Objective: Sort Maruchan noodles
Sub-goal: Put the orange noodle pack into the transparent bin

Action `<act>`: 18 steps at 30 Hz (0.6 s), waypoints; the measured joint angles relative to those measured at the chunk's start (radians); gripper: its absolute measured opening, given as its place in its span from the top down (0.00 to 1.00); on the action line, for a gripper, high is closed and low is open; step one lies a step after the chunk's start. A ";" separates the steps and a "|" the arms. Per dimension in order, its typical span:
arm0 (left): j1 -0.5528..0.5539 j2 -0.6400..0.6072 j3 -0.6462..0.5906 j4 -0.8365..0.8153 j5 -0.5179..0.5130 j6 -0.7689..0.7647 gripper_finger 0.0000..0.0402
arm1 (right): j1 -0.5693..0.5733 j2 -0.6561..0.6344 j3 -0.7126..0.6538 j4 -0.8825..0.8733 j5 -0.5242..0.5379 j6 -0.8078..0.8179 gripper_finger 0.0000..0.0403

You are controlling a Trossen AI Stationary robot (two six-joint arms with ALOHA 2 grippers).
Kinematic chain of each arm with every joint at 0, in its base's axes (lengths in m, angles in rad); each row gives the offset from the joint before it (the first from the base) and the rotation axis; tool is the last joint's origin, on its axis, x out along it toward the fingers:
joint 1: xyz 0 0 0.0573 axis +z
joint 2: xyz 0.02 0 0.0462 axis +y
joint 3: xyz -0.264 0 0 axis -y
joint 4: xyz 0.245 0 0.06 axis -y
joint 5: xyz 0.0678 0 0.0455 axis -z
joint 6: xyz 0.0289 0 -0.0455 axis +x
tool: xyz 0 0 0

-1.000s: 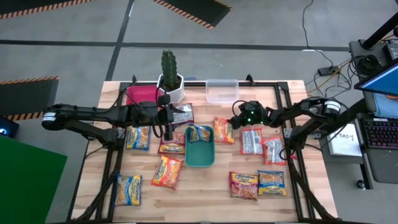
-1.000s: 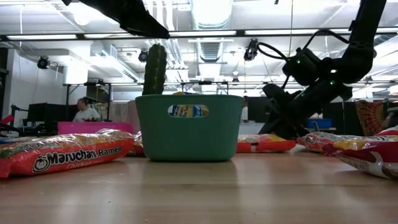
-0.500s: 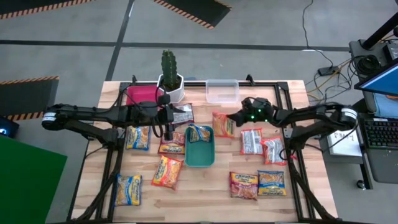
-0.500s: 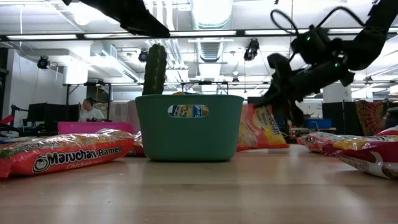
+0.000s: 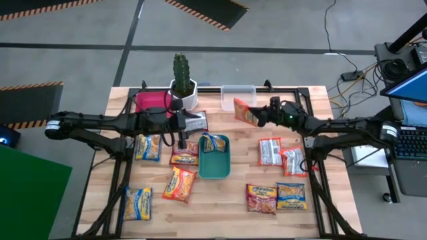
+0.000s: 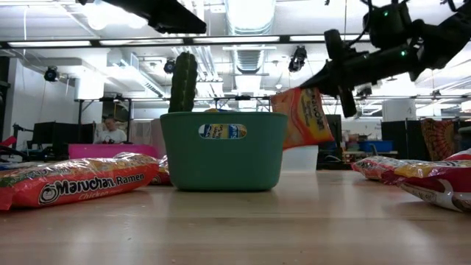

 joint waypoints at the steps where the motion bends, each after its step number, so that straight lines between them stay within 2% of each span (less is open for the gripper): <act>1: 0.000 0.000 0.000 0.010 0.000 0.003 0.52 | 0.000 -0.005 0.008 0.000 0.023 -0.002 0.98; 7: 0.000 0.000 0.000 0.064 -0.003 0.013 0.52 | 0.000 0.011 0.072 0.051 0.177 -0.051 0.98; 11: 0.000 0.000 0.000 0.079 -0.073 0.014 0.52 | -0.002 0.050 0.135 0.074 0.270 -0.084 0.98; 15: 0.000 0.000 0.000 0.075 -0.141 0.015 0.52 | -0.005 0.100 0.205 0.029 0.237 -0.143 0.98; 18: 0.000 0.000 0.000 0.053 -0.143 0.012 0.52 | -0.007 0.106 0.276 -0.183 0.195 -0.184 0.98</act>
